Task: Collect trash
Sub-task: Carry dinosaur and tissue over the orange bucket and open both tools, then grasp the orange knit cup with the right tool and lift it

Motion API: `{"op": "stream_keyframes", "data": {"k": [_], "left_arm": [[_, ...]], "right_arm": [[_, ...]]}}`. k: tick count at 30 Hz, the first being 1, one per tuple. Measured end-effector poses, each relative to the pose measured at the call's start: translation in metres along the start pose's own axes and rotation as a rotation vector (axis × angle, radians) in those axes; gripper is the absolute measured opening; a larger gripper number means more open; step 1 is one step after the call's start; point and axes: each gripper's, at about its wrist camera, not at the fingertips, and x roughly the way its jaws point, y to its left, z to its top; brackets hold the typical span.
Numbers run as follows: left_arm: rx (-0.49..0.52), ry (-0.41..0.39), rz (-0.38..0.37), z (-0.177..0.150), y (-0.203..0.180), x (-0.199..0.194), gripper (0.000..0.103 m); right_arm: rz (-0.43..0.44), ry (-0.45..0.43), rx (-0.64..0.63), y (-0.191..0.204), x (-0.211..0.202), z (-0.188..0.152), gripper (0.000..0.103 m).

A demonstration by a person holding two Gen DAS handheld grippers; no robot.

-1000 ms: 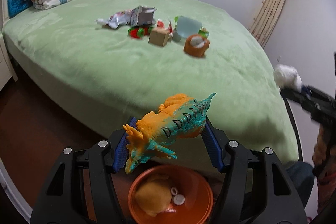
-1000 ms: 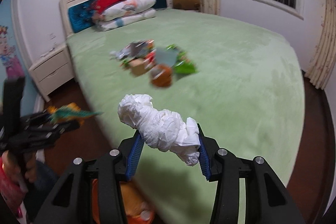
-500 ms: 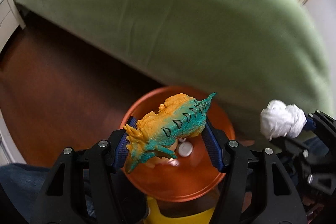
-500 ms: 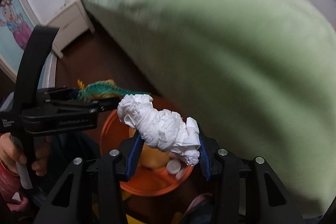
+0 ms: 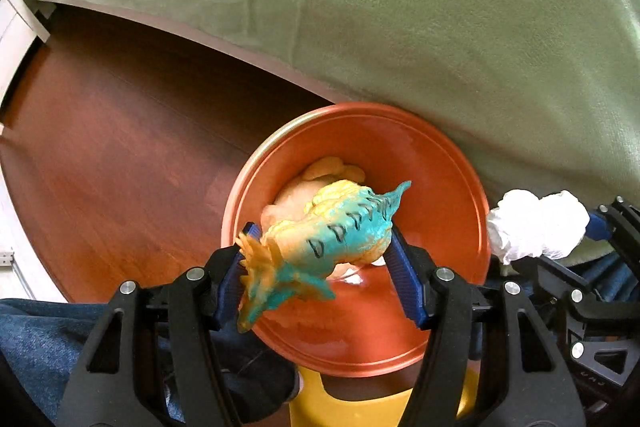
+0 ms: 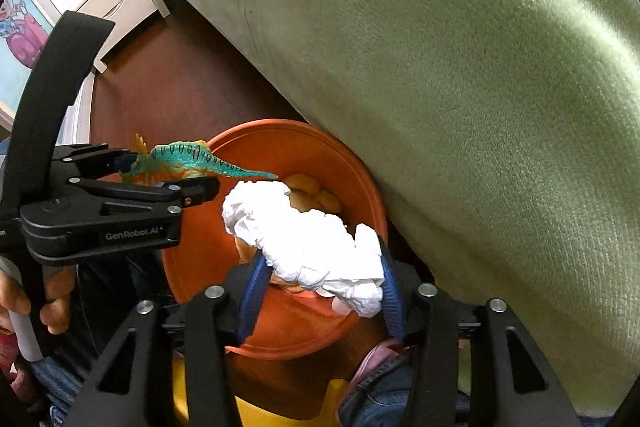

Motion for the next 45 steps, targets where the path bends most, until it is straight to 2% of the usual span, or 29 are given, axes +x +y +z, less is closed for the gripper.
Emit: {"op": "stream_keyframes", "data": {"k": [3,5,8,18,26,34,40,42,43,45], "left_arm": [[-0.011,-0.014,0.016,-0.004,0.001,-0.003,0.068],[-0.024,-0.025,0.018,-0.003,0.004,-0.005,0.074],[-0.026,-0.032,0.026,-0.002,0.003,-0.006,0.077],[-0.017,-0.035,0.022,-0.003,0.003,-0.007,0.077],[-0.029,-0.043,0.018,-0.003,0.005,-0.011,0.077],[-0.024,-0.184,0.003,0.015,0.006,-0.063,0.077],[-0.029,-0.289,0.004,0.036,0.011,-0.1,0.077],[-0.029,-0.323,0.016,0.044,0.012,-0.11,0.078],[-0.029,-0.335,0.02,0.047,0.013,-0.115,0.083],[-0.037,-0.365,0.021,0.053,0.015,-0.125,0.084]], "right_arm": [[-0.002,-0.017,0.012,-0.004,-0.007,0.0,0.062],[-0.009,-0.035,0.019,-0.01,-0.008,0.0,0.071],[-0.016,-0.047,0.019,-0.009,-0.011,0.0,0.071],[-0.008,-0.049,0.031,-0.013,-0.01,-0.008,0.071],[-0.003,-0.074,0.034,-0.017,-0.02,-0.001,0.071],[0.031,-0.232,0.012,-0.017,-0.072,0.023,0.071],[0.006,-0.349,0.013,-0.03,-0.102,0.065,0.078],[0.042,-0.329,0.038,-0.037,-0.102,0.085,0.081],[0.069,-0.306,0.063,-0.041,-0.101,0.098,0.085],[0.142,-0.245,0.14,-0.048,-0.1,0.118,0.088]]}}
